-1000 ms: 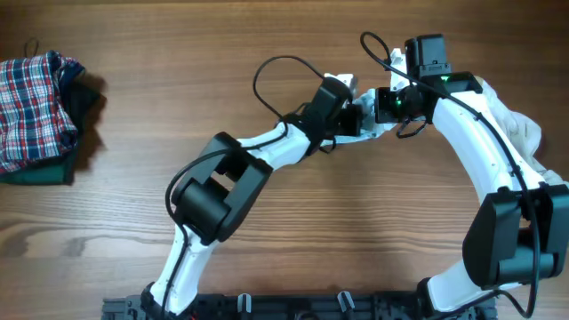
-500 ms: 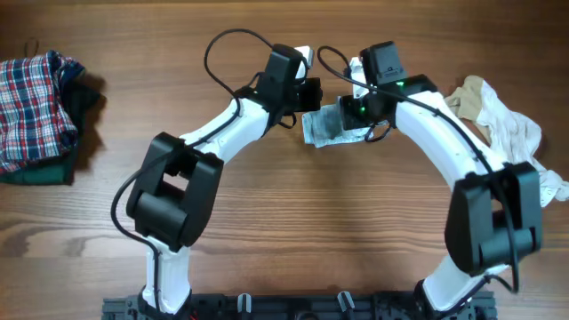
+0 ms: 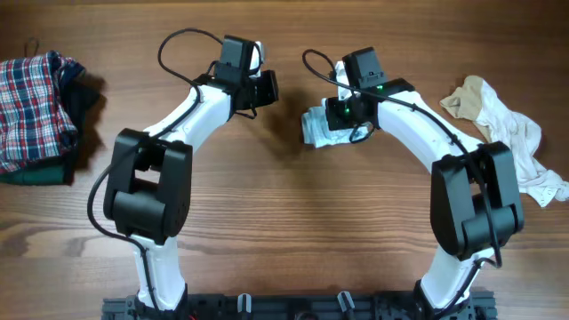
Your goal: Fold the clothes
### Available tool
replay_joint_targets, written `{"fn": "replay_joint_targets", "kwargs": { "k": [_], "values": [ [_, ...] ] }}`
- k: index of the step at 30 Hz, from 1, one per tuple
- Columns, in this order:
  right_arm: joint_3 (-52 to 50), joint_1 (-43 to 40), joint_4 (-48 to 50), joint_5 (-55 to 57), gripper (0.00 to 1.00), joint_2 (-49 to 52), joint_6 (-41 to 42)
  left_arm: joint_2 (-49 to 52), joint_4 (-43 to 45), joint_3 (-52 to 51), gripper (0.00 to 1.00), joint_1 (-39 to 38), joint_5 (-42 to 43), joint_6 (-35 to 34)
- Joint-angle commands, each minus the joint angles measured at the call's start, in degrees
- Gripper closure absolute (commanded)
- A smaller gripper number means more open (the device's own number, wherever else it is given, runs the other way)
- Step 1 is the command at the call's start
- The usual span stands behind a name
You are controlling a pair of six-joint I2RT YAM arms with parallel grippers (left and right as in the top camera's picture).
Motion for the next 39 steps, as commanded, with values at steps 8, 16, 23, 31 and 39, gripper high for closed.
{"fn": "replay_joint_targets", "kwargs": {
  "k": [8,16,23,31,39],
  "values": [
    [0.09,0.17,-0.17,-12.70,0.39,0.85,2.45,-2.03,-0.44,-0.09,0.91,0.24,0.48,1.36],
    [0.17,0.13,-0.42,-17.99,0.31,0.72,-3.58,-3.78,-1.79,-0.09,0.94,1.42,-0.74,4.37],
    [2.16,0.13,-0.37,-20.46,0.30,-4.57,-9.35,-11.15,-3.45,-0.09,0.96,1.95,-1.88,4.52],
    [2.16,-2.99,0.52,-17.73,0.28,-12.92,-3.82,-11.26,-5.11,-0.09,0.96,-4.00,-1.03,4.42],
    [0.24,-13.57,-5.55,-8.13,0.74,-12.09,3.72,-8.68,-3.87,-0.09,0.96,-17.59,-10.71,11.69]
  ]
}}
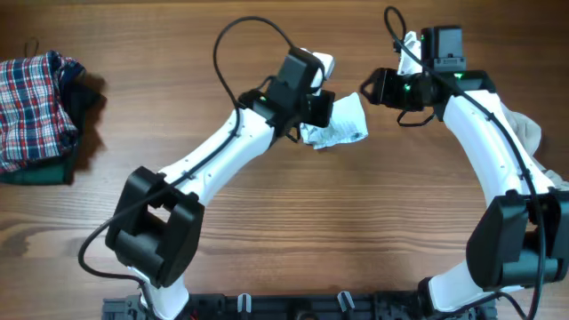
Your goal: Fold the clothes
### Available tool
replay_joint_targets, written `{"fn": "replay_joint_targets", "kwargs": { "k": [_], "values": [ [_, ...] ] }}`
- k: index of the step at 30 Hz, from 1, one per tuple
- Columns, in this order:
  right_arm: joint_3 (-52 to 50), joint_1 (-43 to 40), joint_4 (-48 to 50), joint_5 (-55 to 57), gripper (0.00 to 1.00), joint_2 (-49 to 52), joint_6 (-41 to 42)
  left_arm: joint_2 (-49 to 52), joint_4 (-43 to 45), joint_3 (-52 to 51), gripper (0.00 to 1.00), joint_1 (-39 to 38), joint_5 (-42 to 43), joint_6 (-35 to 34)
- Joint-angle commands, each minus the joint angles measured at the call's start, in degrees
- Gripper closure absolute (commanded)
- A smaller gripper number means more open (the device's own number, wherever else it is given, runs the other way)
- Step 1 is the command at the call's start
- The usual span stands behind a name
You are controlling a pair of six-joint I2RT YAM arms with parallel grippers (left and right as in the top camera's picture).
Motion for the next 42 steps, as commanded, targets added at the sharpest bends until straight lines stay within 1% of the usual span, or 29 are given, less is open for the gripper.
{"fn": "replay_joint_targets", "kwargs": {
  "k": [1,3,6,10,12,17,21,25,30,34,42],
  "values": [
    [-1.36,0.63,0.09,3.89,0.95,1.03,0.42,2.49,0.81,-0.09,0.96,-1.16,-2.99,1.99],
    [-1.46,0.63,0.02,7.85,0.95,2.80,0.55,3.74,1.07,-0.09,0.96,-1.31,-2.97,1.97],
    [-1.46,0.70,0.07,7.93,0.96,5.88,0.37,6.08,1.53,-0.09,0.96,-1.46,-2.97,1.99],
    [-1.46,0.70,0.09,7.78,0.96,7.21,0.26,7.21,6.10,-0.09,0.96,-1.64,0.09,1.97],
    [-1.46,0.70,0.13,7.78,0.96,7.21,-0.09,7.23,7.06,-0.09,0.96,-1.77,0.24,1.95],
    [-1.46,0.70,0.13,7.80,0.96,7.21,-1.09,11.13,7.21,-0.09,0.96,-4.39,-0.02,1.55],
    [-1.46,0.70,-0.04,7.80,0.96,7.21,-1.14,11.61,5.20,-0.09,0.96,-4.28,-0.31,2.01],
    [-1.46,0.70,-0.07,7.82,0.96,7.21,-1.16,11.56,0.52,-0.09,0.96,-3.98,-6.99,2.03],
    [-1.46,0.70,-0.11,8.63,0.96,7.21,-1.16,8.85,-2.64,-0.09,0.96,-4.42,-7.74,1.99],
    [-1.46,0.70,-0.31,8.63,0.96,7.21,-1.18,8.09,-5.49,-0.09,0.96,-4.31,-12.87,1.99],
    [-1.46,0.70,-0.52,8.63,0.96,7.21,-1.16,4.90,-5.53,-0.09,0.96,-4.28,-15.43,1.97]
  ]
}}
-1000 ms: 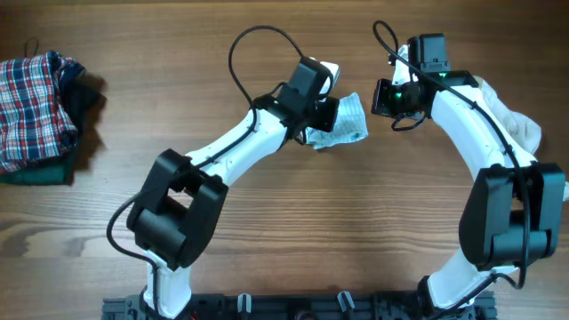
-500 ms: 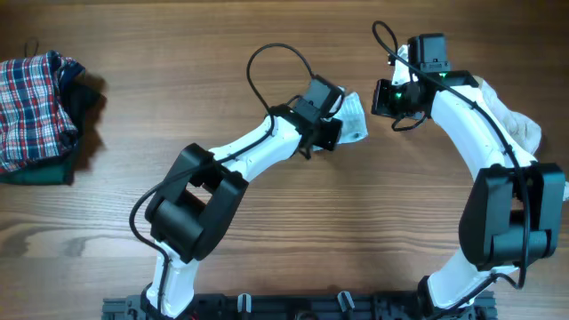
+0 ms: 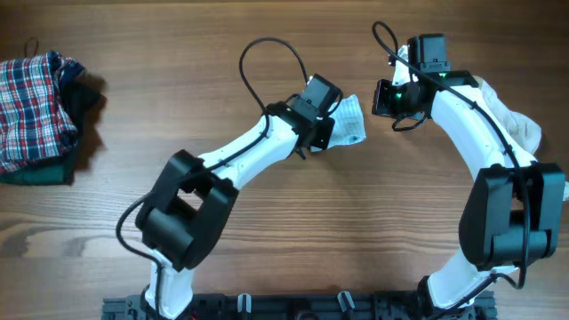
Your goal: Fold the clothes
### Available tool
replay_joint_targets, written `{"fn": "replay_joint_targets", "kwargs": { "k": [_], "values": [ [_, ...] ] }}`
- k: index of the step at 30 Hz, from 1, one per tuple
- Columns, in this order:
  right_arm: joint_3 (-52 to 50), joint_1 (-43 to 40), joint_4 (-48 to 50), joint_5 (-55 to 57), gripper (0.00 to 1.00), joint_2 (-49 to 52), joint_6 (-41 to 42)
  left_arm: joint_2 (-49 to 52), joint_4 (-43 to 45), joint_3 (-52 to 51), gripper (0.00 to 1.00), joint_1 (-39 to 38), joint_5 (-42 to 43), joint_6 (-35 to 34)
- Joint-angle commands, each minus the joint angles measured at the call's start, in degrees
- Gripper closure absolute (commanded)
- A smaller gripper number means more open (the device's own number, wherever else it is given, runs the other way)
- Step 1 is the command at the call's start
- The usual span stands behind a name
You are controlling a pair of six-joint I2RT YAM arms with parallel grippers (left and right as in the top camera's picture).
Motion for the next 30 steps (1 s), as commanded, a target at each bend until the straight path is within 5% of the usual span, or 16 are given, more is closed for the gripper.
{"fn": "replay_joint_targets", "kwargs": {
  "k": [1,9,13,17,26,27,28,30],
  "values": [
    [-0.59,0.15,-0.50,1.18,0.96,0.90,-0.79,-2.84,-0.02,-0.09,0.96,0.02,-1.79,1.14],
    [-0.59,0.15,-0.68,1.25,0.95,0.90,-1.51,0.66,0.48,-0.11,0.96,0.28,-1.77,1.11],
    [-0.59,0.13,-1.27,8.79,0.83,0.90,-2.25,2.89,0.42,-0.09,0.94,0.63,-1.77,1.11],
    [-0.59,0.15,-1.55,8.92,0.82,0.90,-2.27,3.08,0.37,-0.09,0.94,2.19,-1.57,-0.44],
    [-0.59,0.13,-1.97,8.96,0.80,0.90,-2.32,-8.83,-3.63,7.54,0.90,3.78,0.42,-0.85],
    [-0.59,0.13,-1.95,9.03,0.72,0.90,-2.34,-8.50,-5.09,7.52,0.86,4.52,0.48,-2.43],
    [-0.59,0.13,-1.92,10.78,0.51,0.90,-2.29,-7.65,-7.30,7.52,0.50,5.86,2.54,-3.67],
    [-0.59,0.13,-1.95,13.97,0.20,0.90,-2.29,-6.16,-9.20,7.52,0.27,8.02,9.29,-3.67]
  ]
}}
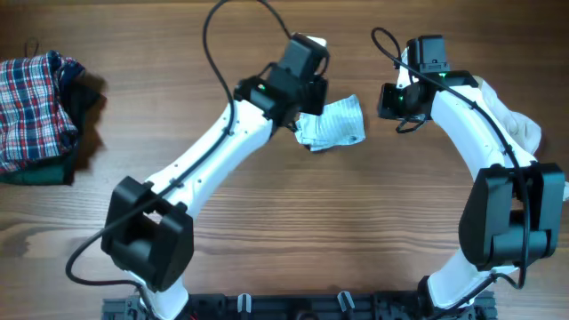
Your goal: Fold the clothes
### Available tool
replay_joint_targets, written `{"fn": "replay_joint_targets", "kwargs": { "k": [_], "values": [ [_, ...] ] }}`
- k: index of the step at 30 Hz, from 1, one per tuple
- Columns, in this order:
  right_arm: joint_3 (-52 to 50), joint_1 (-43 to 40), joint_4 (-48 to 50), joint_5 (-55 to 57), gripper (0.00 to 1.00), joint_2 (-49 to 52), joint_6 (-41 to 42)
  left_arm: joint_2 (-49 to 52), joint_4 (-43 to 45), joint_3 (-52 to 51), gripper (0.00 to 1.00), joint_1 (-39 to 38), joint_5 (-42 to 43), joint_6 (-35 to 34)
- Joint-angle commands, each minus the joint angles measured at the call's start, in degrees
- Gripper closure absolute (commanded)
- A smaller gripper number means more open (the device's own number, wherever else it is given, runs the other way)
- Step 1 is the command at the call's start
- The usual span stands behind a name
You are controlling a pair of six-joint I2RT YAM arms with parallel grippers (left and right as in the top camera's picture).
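Observation:
A small white cloth (336, 125) with fine stripes lies bunched and partly folded on the wooden table (293, 222), right of centre at the back. My left gripper (309, 100) hangs over the cloth's upper left edge; its wrist hides the fingers, so their state is unclear. My right gripper (386, 100) points left, a short gap to the right of the cloth, with its jaws apart and nothing between them.
A heap of beige and white garments (508, 124) lies at the right edge, partly under my right arm. A stack topped by a red plaid garment (34, 102) over dark green cloth sits at the far left.
My left gripper has moved up and left, from the cloth's lower left to its upper left edge. The cloth has shifted slightly left and looks more spread out. My right gripper has barely moved.
At first my right gripper was on the white cloth at the centre back and my left gripper stood apart. Then my right gripper was away to the right and my left gripper was at the cloth. It has stayed at the cloth's left side since.

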Motion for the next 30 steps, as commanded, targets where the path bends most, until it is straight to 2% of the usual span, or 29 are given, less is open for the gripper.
{"fn": "replay_joint_targets", "kwargs": {
  "k": [1,3,8,13,17,25,27,28,29,30],
  "values": [
    [-0.59,0.13,0.00,6.08,0.16,0.90,-0.20,3.87,-2.80,-0.44,0.23,4.59,11.61,-2.23],
    [-0.59,0.13,0.13,6.91,0.13,0.90,-0.17,6.14,-4.15,-0.44,0.21,7.19,16.00,-5.29],
    [-0.59,0.13,1.09,6.91,0.13,0.90,-0.20,12.61,-4.26,-0.44,0.20,8.72,24.52,-5.42],
    [-0.59,-0.15,1.09,6.84,0.16,0.90,-0.17,15.85,-1.84,-0.44,0.23,5.81,24.28,-5.44],
    [-0.59,-0.15,1.18,6.67,0.17,0.90,-0.20,17.25,-1.33,-0.44,0.25,3.65,18.36,-5.49],
    [-0.59,-0.13,0.81,6.64,0.21,0.90,-0.17,21.33,2.71,-0.44,0.30,3.34,18.16,-10.01],
    [-0.59,-0.13,0.74,6.64,0.22,0.90,-0.17,22.21,2.47,-0.44,0.48,3.02,18.18,-10.91],
    [-0.59,-0.13,0.59,6.64,0.23,0.90,-0.20,22.86,2.49,-0.44,0.67,2.54,18.16,-10.99],
    [-0.59,-0.13,0.39,6.64,0.23,0.90,-0.20,22.95,2.51,-0.44,0.79,2.21,18.16,-10.97],
    [-0.59,-0.13,0.31,6.64,0.23,0.90,-0.20,22.95,2.56,-0.44,0.83,1.88,18.16,-10.95]
  ]
}}
